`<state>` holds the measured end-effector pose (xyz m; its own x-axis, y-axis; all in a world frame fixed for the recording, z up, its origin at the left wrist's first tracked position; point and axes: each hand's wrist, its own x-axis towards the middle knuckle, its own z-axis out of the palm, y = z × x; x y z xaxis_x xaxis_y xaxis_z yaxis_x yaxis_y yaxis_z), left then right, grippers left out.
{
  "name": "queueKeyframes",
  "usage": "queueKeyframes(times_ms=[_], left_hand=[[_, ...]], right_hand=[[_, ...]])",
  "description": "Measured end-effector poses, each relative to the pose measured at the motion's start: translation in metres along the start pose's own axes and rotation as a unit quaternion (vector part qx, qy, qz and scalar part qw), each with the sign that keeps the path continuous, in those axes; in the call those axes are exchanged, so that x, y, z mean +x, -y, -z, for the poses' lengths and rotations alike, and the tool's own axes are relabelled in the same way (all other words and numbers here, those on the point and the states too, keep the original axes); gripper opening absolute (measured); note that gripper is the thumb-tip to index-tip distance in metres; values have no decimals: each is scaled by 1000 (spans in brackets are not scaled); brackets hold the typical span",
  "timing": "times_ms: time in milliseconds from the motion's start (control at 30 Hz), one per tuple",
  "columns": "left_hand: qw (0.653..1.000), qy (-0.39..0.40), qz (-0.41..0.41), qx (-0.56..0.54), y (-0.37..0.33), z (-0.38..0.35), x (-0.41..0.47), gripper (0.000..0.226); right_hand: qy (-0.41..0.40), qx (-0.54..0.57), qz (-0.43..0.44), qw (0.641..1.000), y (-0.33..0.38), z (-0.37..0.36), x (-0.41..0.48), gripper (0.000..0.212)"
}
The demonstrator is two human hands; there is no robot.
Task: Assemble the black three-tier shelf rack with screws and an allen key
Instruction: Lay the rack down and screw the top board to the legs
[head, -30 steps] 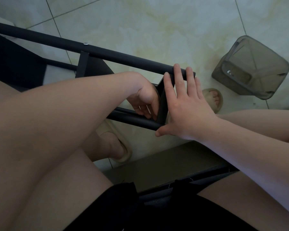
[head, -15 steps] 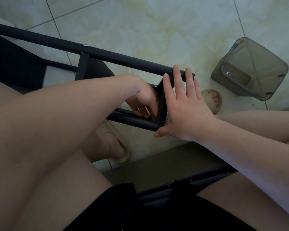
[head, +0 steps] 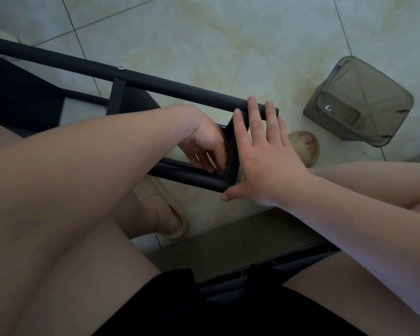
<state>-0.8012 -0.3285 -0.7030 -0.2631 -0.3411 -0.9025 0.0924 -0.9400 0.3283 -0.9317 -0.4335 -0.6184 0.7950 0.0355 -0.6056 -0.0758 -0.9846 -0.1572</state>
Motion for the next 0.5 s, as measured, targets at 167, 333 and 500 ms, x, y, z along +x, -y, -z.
queueKeyframes(times_ms=[167,333,500], left_hand=[[1000,-6,2,13,2,-8,5,11],[1000,1,-8,3,-1,-9,4,9],[1000,3,-21,1,-2,-8,2,13]], right_hand=[[1,-2,-2,1000,0,0,0,155],[2,-1,-1,1000,0,0,0,154],[-2,0,0,1000,0,0,0,154]])
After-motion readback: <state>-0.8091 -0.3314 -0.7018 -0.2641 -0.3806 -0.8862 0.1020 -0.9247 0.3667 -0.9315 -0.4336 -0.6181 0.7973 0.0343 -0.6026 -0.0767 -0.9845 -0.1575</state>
